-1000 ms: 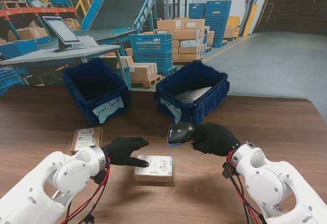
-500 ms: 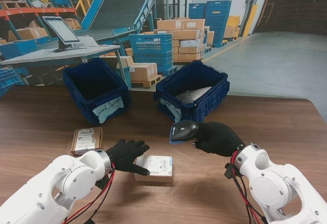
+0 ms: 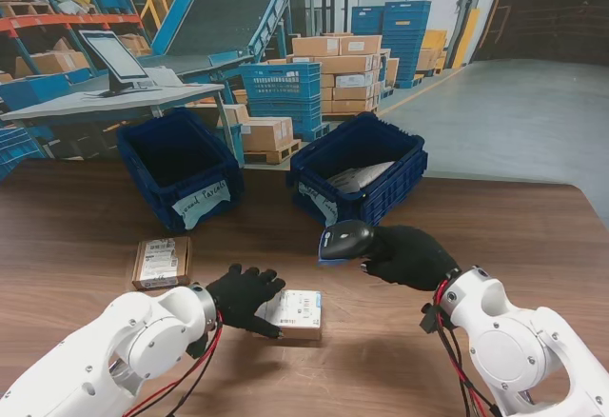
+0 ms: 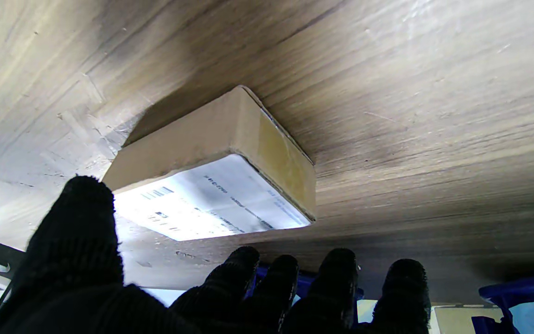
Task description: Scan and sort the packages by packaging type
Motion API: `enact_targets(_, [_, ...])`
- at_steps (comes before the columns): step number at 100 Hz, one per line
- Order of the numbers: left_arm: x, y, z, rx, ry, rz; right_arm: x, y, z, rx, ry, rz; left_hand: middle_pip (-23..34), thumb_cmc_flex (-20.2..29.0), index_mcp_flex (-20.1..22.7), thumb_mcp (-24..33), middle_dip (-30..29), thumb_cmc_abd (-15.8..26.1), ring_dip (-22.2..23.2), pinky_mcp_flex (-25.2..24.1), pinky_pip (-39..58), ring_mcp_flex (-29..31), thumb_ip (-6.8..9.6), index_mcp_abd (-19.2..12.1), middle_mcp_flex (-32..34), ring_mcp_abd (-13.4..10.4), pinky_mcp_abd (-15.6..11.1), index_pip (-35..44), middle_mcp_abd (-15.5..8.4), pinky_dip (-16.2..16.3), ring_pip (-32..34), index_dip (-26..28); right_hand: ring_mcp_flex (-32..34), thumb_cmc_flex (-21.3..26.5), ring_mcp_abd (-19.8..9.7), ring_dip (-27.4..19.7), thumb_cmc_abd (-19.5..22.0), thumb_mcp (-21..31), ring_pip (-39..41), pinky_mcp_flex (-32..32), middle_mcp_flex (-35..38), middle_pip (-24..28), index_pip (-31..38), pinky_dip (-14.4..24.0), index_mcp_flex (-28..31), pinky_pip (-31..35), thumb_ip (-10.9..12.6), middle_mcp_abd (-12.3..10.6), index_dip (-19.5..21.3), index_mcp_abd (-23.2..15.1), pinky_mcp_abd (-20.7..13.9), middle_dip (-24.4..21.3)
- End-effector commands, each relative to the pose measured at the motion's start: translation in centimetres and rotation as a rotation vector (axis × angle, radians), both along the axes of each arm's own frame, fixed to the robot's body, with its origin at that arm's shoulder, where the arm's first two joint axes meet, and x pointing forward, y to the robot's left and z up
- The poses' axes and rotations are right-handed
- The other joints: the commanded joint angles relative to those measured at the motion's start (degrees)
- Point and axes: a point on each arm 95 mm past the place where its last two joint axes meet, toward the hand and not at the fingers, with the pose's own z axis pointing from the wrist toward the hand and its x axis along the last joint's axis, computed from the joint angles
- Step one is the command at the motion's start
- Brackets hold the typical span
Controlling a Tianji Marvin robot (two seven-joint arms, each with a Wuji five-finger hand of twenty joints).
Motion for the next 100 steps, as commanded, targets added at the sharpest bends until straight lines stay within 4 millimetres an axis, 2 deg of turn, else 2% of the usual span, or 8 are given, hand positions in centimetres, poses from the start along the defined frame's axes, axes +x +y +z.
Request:
enact_targets(1, [-0.13,-0.31,-0.38,0.009,0.011,-0.004,-0.31,0.28,0.09,0.005,0.009,0.003,-1.04,-2.49,-2.27,-1.66,-0.68,-1.15,-0.73,-0.71,-2.2,-3.51,-1.46,2.29,-2.74,1.06,1.13,-1.15,1.26,-0.32,-1.29,-0.85,0.51,6.35,-0.02,-0.31,5.11,5.36,0.05,0.04,0.77,-0.25,2.1,0.29,3.48,0.3,-0.67,0.99,0.53,-3.84,0.04,0.29])
enact_targets(44, [0.23,-0.75,-0.83,0.03,-0.014,0.027,-0.42,0.05,0.04,0.01,0.023,0.009,-1.31,-2.99,-4.8,-1.63,-0.87,-1.68,-0.93,-0.85,-2.32,-4.03,-1.57,3.65,-4.46,1.26,1.25,-1.72,1.87,-0.24,-1.41,-2.06,0.41,6.39,-0.01,-0.27,5.11,5.31,0.01,-0.08,0.84,-0.27,2.07,0.35,3.51,0.3,-0.67,1.02,0.55,-3.77,0.1,0.37])
enact_targets(100, [0.06,-1.26,-0.76,0.055,0.012,-0.013,-0.44,-0.14,0.07,0.019,0.028,0.012,-1.39,-2.75,-4.69,-1.51,-1.31,-1.65,-1.14,-1.16,-2.79,-4.42,-1.85,3.5,-4.63,1.15,1.34,-1.53,1.8,-0.37,-1.58,-3.05,0.4,6.44,-0.01,-0.26,5.07,5.31,-0.01,-0.19,0.82,-0.35,2.04,0.4,3.51,0.27,-0.65,1.03,0.55,-3.74,0.08,0.39])
